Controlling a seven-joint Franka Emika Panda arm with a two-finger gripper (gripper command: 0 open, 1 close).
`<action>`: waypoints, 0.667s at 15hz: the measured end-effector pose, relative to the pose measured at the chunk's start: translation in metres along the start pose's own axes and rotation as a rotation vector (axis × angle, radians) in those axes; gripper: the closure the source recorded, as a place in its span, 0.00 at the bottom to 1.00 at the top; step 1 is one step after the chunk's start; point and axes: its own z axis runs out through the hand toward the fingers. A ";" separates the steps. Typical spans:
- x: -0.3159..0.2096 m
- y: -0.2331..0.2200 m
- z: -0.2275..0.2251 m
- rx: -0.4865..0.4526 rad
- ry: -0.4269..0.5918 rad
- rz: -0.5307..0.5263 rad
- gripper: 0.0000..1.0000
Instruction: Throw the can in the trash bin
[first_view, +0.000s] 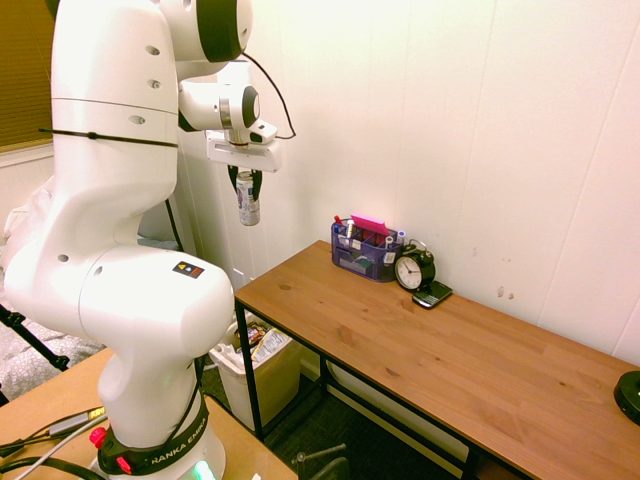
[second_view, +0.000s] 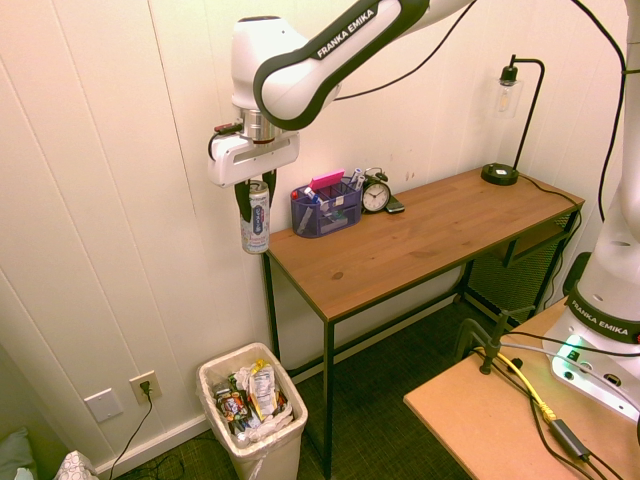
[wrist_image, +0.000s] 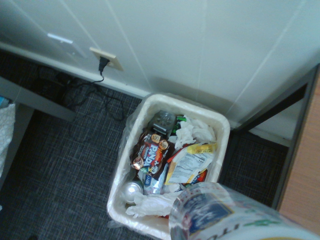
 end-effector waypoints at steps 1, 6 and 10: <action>-0.005 -0.006 0.007 -0.013 -0.009 -0.013 0.00; -0.010 -0.018 0.019 -0.026 -0.009 -0.037 0.00; 0.001 -0.014 0.019 -0.027 -0.001 -0.019 0.00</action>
